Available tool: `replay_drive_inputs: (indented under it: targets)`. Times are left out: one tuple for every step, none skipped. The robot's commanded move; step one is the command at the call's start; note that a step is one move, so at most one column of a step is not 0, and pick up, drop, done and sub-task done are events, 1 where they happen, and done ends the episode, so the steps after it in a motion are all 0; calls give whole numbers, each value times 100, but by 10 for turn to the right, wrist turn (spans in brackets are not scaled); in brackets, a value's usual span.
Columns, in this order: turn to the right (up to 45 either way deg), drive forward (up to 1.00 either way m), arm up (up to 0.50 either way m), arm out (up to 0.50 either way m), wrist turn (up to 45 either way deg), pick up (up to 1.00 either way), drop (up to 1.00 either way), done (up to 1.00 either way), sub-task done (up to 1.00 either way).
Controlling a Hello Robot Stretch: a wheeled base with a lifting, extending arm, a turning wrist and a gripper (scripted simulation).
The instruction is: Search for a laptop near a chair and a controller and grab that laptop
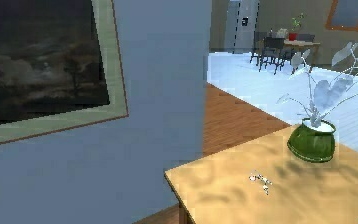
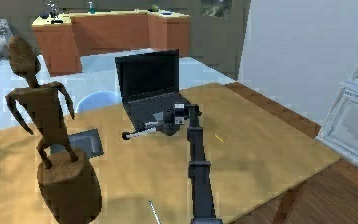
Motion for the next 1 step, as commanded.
replay_drive_inputs:
  targets:
    - [0, 0, 0, 0, 0, 0, 0, 100, 0]
